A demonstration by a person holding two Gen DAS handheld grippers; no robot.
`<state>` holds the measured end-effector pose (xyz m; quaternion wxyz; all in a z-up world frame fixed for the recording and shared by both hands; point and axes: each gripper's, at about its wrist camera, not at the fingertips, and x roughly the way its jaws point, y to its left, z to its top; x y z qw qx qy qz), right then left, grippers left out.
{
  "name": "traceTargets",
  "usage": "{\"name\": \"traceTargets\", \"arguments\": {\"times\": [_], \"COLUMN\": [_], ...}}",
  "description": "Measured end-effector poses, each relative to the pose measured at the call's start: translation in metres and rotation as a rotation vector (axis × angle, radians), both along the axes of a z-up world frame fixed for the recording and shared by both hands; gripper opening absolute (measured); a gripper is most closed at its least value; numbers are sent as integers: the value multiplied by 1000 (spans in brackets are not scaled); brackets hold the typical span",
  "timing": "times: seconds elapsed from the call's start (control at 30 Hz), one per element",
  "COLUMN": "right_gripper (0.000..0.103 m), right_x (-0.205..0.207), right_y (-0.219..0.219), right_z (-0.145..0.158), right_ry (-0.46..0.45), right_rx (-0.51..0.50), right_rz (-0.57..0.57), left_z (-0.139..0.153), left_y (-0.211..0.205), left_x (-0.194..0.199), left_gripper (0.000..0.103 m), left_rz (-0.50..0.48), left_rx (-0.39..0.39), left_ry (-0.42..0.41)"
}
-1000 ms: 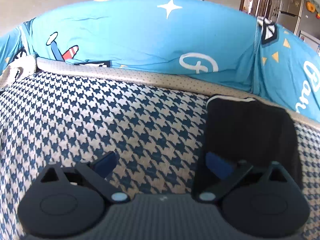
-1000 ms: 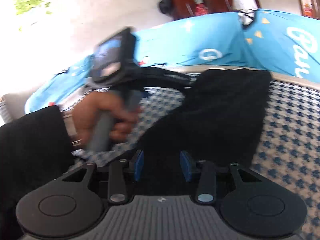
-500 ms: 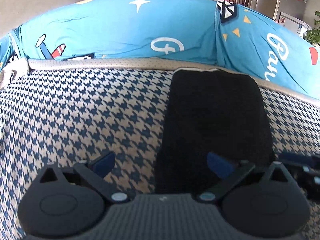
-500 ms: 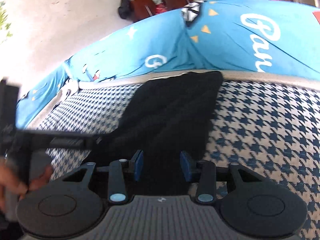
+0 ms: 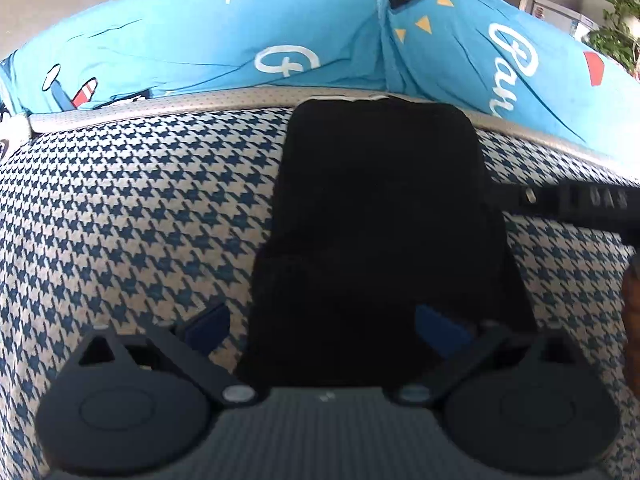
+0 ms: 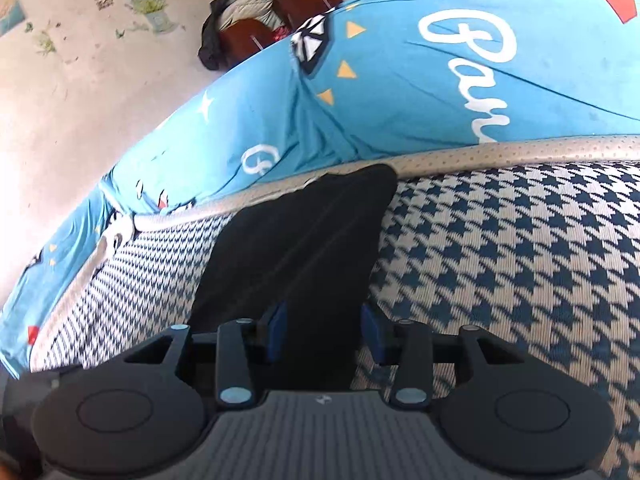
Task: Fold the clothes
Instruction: 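Grasp the strip end with the right gripper and lift it over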
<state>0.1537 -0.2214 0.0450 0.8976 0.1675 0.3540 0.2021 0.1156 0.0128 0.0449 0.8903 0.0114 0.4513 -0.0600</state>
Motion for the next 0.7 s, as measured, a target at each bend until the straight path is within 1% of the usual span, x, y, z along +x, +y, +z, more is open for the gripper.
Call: {"name": "traceTargets", "arguments": {"times": [0.07,0.33,0.53,0.7], "right_gripper": [51,51,51,51], "right_x": [7,37,55,67], "right_y": [-3,-9,-14,-15], "right_z": [-1,-6,-12,-18], "right_ry": [-5,-12,-17,-35], "right_rx": [15,41,53,96], "right_rz": [-12,-18,-10,2], "left_z": [-2,-10,-13,-16], "left_y": [-3,-8,-9,-11], "left_x": [0,3,5,5], "left_gripper": [103,103,103,103], "left_rz": [-7,-15,-12,-14], "left_rx": [5,13,2,3], "left_ry": [7,35,53,58]}}
